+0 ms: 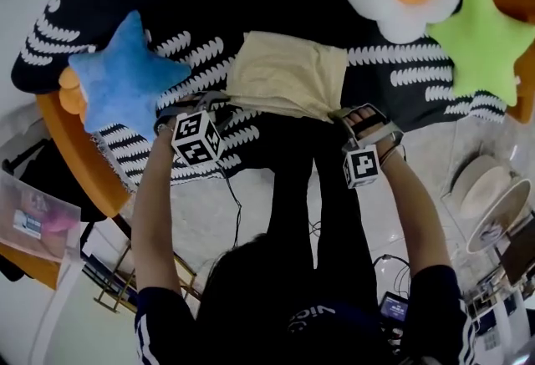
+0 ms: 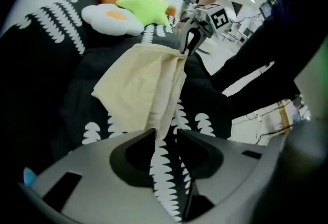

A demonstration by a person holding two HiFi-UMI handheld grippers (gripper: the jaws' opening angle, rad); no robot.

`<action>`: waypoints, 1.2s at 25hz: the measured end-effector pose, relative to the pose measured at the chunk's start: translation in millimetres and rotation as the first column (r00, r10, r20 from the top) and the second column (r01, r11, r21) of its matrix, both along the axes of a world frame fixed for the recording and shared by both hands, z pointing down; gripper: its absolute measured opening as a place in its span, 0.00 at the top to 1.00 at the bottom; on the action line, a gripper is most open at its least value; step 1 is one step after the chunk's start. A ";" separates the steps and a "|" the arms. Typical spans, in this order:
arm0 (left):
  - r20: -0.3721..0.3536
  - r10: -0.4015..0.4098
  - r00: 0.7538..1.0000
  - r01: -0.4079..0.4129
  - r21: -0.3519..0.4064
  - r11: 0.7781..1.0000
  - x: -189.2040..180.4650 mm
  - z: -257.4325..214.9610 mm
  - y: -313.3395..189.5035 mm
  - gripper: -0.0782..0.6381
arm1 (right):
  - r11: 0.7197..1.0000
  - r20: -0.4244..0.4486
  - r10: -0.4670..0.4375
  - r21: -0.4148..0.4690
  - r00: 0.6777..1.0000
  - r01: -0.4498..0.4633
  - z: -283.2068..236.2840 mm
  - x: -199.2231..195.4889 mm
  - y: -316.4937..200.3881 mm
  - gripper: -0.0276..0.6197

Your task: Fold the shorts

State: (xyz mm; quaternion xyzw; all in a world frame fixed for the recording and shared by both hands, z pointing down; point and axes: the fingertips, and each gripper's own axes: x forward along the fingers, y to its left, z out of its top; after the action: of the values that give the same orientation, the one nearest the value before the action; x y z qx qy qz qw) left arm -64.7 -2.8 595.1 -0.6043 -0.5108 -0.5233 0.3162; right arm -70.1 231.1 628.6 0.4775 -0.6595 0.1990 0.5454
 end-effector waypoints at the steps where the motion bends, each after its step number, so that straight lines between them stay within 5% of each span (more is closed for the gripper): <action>1: 0.004 -0.069 0.998 0.069 -0.011 0.998 -4.8 0.3 -1.4 0.71 | 1.000 0.001 -0.001 -0.011 1.000 0.001 1.9 -0.8 2.2 0.79; 5: 0.001 -0.299 0.954 0.299 -0.026 0.954 -17.6 -3.5 -11.5 0.71 | 0.991 0.028 -0.074 -0.114 0.997 0.077 13.1 -20.4 20.2 0.69; 6: -0.005 -0.351 0.936 0.351 -0.027 0.936 -19.7 -3.7 -13.8 0.69 | 0.986 0.043 -0.085 -0.143 0.995 0.090 15.5 -26.1 27.0 0.63; 8: 0.000 -0.470 0.882 0.470 -0.036 0.882 -23.8 -3.3 -18.1 0.64 | 0.982 0.071 -0.071 -0.169 0.995 0.082 14.4 -34.0 34.8 0.69; 10: 0.011 -0.597 0.802 0.596 -0.057 0.801 -24.2 -4.5 -22.7 0.64 | 0.987 0.089 -0.038 -0.155 0.995 0.052 7.5 -39.7 33.6 0.67; 13: 0.029 -0.758 0.652 0.754 -0.135 0.643 -10.7 -15.9 -23.2 0.62 | 0.991 0.118 0.092 -0.111 0.989 -0.079 -4.8 -37.7 24.2 0.64; 16: 0.044 -0.854 0.519 0.835 -0.238 0.496 5.6 -38.8 -17.3 0.60 | 0.944 0.160 0.329 -0.076 0.931 -0.320 -26.1 -23.0 11.1 0.61; 18: 0.060 -0.887 0.457 0.862 -0.277 0.425 6.6 -55.6 -12.7 0.58 | 0.863 0.201 0.502 -0.055 0.841 -0.502 -47.1 -13.7 3.2 0.60; 21: 0.094 -0.912 0.399 0.882 -0.312 0.354 1.6 -80.9 -1.3 0.54 | 0.705 0.273 0.685 -0.017 0.675 -0.709 -83.5 -0.8 -4.2 0.59; 26: 0.126 -0.931 0.343 0.875 -0.403 0.268 7.5 -122.4 15.6 0.52 | 0.344 0.448 0.830 0.057 0.332 -0.937 -144.7 40.0 -16.1 0.53; 28: 0.147 -0.942 0.303 0.875 -0.433 0.215 7.2 -138.2 21.6 0.52 | 0.267 0.485 0.834 0.062 0.263 -0.962 -164.0 46.5 -19.0 0.53; 30: 0.151 -0.943 0.297 0.863 -0.465 0.197 10.6 -154.7 29.7 0.51 | 0.247 0.489 0.833 0.086 0.257 -0.965 -181.1 51.6 -20.3 0.52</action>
State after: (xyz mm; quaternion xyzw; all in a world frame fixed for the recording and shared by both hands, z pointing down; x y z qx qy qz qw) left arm -54.0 26.9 440.3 -0.8839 -0.1363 -0.4157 -0.1653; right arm -18.5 210.8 447.5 0.8207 -0.3619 0.4311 0.0985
